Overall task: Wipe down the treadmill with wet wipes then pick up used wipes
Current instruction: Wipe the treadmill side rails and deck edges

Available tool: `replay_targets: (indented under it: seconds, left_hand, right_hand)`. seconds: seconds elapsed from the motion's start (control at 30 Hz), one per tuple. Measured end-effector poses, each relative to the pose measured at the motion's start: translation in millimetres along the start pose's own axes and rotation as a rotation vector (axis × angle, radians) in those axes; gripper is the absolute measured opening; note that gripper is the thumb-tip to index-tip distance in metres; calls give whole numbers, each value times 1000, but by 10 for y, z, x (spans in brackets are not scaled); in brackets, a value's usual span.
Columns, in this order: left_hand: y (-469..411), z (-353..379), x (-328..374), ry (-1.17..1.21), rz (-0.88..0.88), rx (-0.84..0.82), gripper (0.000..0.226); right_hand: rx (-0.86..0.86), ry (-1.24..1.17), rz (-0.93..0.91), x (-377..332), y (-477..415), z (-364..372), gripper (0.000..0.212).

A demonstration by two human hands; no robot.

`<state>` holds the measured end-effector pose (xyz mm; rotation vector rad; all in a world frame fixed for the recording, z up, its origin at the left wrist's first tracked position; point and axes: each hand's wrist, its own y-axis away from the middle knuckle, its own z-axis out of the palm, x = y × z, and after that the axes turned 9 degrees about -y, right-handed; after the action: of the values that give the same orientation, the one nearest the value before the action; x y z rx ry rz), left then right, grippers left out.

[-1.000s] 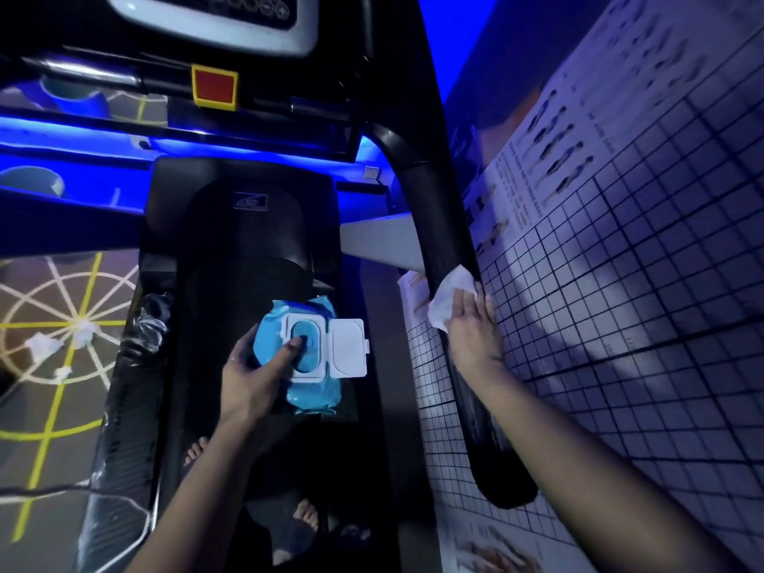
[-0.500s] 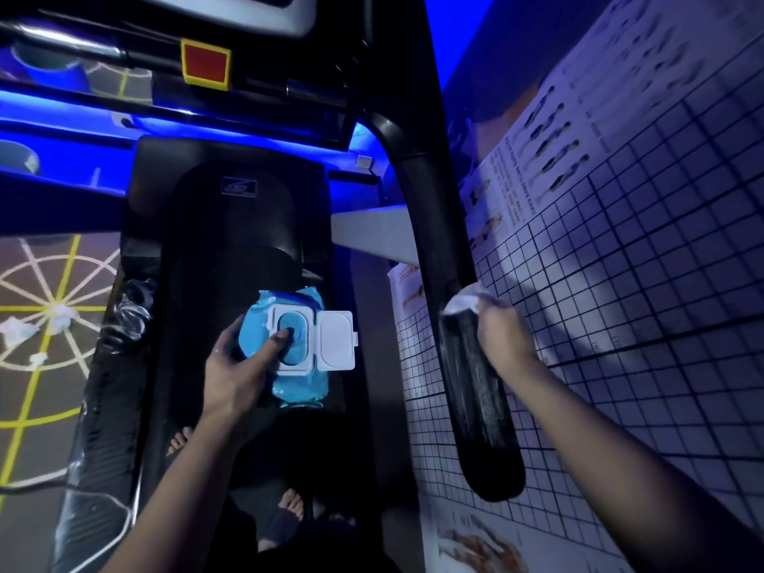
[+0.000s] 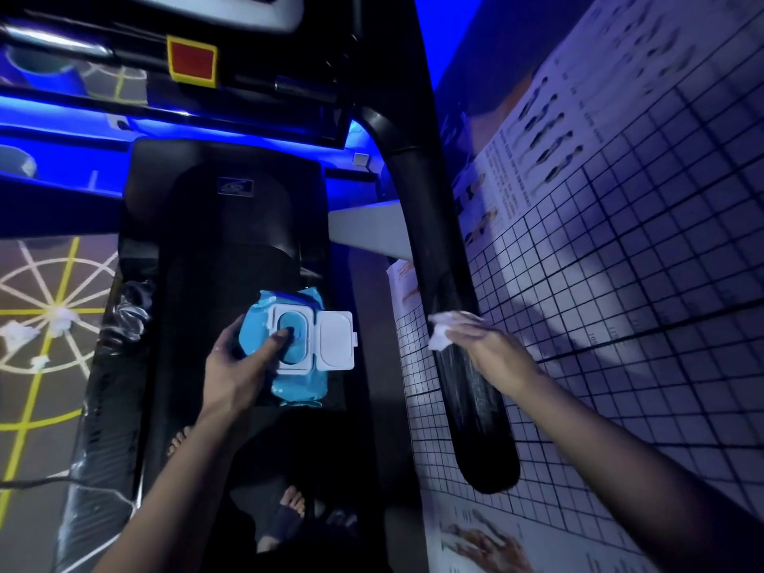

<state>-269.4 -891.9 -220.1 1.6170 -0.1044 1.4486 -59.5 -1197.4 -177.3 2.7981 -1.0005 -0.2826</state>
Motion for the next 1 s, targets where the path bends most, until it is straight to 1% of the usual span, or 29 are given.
replay_targets:
  seconds: [0.03, 0.07, 0.1, 0.17, 0.2, 0.23, 0.33, 0.37, 0.4, 0.47, 0.5, 0.53, 0.57, 0.6, 0.63, 0.67, 0.7, 0.73, 0.83, 0.9, 0.93, 0.97, 1.0]
  left_hand:
    - [12, 12, 1, 0, -7, 0, 61]
    - [23, 23, 0, 5, -11, -1, 62]
    - [37, 29, 2, 8, -13, -2, 63]
    - [67, 43, -5, 2, -8, -2, 64]
    - [84, 52, -12, -6, -3, 0, 65]
    - [104, 60, -12, -17, 1, 1, 66]
    - [148, 80, -9, -32, 4, -5, 65]
    - [157, 77, -7, -29, 2, -10, 63]
    - [158, 71, -12, -22, 1, -15, 62]
    - [161, 36, -25, -17, 6, -18, 61]
    - [164, 11, -27, -23, 11, -16, 62]
    - [160, -12, -44, -32, 13, -12, 64]
    - [160, -31, -61, -41, 13, -5, 65]
    - [153, -38, -85, -51, 14, 2, 64]
    - [162, -27, -99, -60, 13, 6, 62]
    - [170, -6, -111, -57, 11, 12, 60]
    - [183, 19, -110, -51, 10, 15, 59]
    - [190, 50, -109, -51, 15, 10, 59]
    - [205, 116, -79, -57, 34, -19, 59]
    - [203, 117, -71, -58, 46, -37, 61]
    - [213, 119, -75, -55, 48, -42, 61]
    - [229, 124, -70, -37, 52, -45, 60]
    - [231, 124, -80, -20, 55, -40, 58]
  right_hand:
    - [6, -33, 20, 7, -14, -35, 38]
    - [2, -99, 106, 10, -74, -107, 32]
    - [114, -168, 151, 58, -187, -162, 32]
    - [331, -206, 190, 173, -392, -263, 37]
    - [382, -218, 192, 194, -486, -277, 39]
    - [359, -219, 190, 180, -551, -259, 41]
    - [42, -168, 206, 5, -429, -12, 35]
    - [1, -99, 146, -26, -310, 71, 36]
    - [-17, -50, 91, -42, -156, 126, 41]
    - [-73, -65, 41, -47, 116, 139, 59]
    - [-29, -86, 62, -55, 213, 78, 63]
    - [32, -109, 130, -47, 276, -25, 54]
    - [129, -162, 195, -14, 303, -110, 36]
    - [273, -207, 232, 40, 253, -173, 27]
    - [390, -223, 263, 82, 176, -222, 30]
    - [443, -268, 323, 96, 56, -243, 34]
    - [443, -323, 357, 83, -75, -223, 37]
    - [414, -365, 353, 28, -157, -184, 39]
    - [209, -294, 287, -134, -66, 64, 38]
    - [80, -276, 118, -180, 244, 115, 43]
    - [47, -288, 45, -175, 399, 100, 45]
    - [63, -281, 29, -148, 492, 42, 44]
    - [129, -269, 78, -96, 519, -23, 40]
